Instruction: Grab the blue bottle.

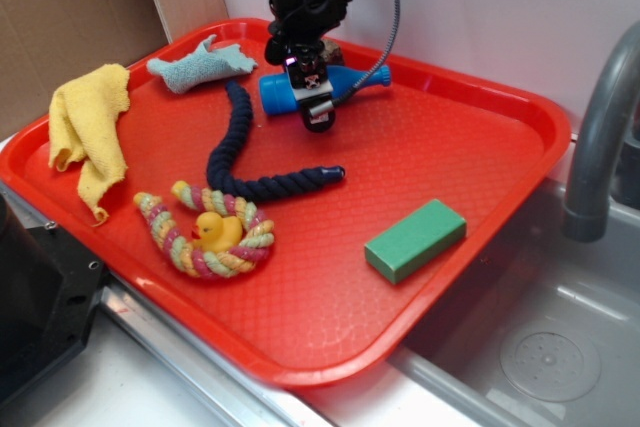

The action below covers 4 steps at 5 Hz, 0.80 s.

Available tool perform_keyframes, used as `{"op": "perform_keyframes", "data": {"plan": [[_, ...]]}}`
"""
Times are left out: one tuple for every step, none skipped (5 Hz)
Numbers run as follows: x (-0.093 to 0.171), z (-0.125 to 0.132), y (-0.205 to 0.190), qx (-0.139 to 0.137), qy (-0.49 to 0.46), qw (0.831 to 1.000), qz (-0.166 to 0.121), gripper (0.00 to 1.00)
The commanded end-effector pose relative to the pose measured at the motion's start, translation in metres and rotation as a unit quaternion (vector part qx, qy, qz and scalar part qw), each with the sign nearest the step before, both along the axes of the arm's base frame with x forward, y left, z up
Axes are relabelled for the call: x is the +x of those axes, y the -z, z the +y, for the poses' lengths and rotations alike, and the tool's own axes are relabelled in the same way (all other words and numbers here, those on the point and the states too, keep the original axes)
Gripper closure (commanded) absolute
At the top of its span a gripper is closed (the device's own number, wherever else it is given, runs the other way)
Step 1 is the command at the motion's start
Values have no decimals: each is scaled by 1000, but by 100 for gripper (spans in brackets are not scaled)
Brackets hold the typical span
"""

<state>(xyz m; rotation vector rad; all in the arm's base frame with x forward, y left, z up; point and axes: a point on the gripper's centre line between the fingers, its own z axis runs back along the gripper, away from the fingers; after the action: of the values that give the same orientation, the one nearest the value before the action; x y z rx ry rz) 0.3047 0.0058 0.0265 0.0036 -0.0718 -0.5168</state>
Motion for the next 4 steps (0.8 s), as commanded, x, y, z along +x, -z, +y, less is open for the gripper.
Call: {"op": "perform_keyframes", "data": {"plan": [[18, -17, 13, 9, 4, 1000, 8, 94], [3, -21, -11, -1, 3, 1000, -10, 100], [-31, -50, -61, -37, 47, 993, -103, 100], [-45, -75, -114, -51, -81, 992, -84, 100]]}}
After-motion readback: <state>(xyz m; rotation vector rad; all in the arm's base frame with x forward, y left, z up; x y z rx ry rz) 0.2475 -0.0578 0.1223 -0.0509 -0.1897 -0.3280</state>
